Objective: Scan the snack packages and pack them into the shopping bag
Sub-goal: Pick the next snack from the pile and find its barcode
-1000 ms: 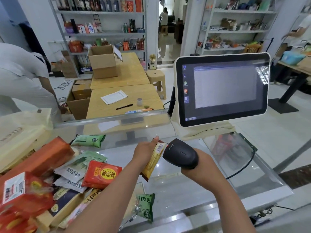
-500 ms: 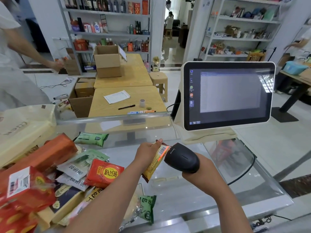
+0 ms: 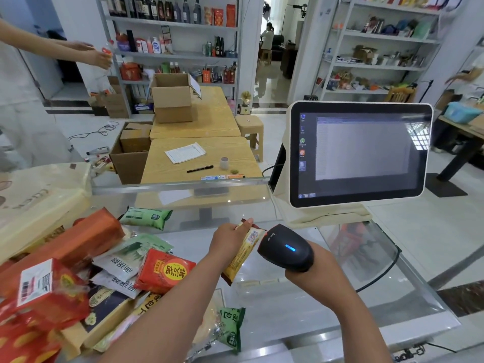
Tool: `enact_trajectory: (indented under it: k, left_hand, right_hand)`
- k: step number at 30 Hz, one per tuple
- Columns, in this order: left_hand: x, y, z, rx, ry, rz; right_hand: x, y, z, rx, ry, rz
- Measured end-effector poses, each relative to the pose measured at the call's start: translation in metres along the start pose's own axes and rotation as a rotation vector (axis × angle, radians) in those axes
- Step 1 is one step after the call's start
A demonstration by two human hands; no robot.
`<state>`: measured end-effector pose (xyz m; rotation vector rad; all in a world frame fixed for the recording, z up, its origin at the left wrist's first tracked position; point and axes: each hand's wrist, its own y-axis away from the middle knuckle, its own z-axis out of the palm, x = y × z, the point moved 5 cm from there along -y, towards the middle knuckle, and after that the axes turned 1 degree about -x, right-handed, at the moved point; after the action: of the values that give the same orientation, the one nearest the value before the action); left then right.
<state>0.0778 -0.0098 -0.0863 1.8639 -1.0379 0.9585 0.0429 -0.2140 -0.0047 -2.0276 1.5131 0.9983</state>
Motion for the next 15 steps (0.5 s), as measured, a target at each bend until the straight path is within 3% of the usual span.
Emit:
enact_trajectory:
  k: [10, 15]
  left_hand:
    - [-0.006, 0.001, -0.005, 0.032, -0.062, -0.009]
    - [-0.008, 0.003, -0.009, 0.068, -0.009, -0.036]
  right_hand:
    - [0.017, -0.01, 0.017, 0.0, 0.058, 0.036]
    - [0.041, -0.014, 0.052, -0.097, 0.133, 0.065]
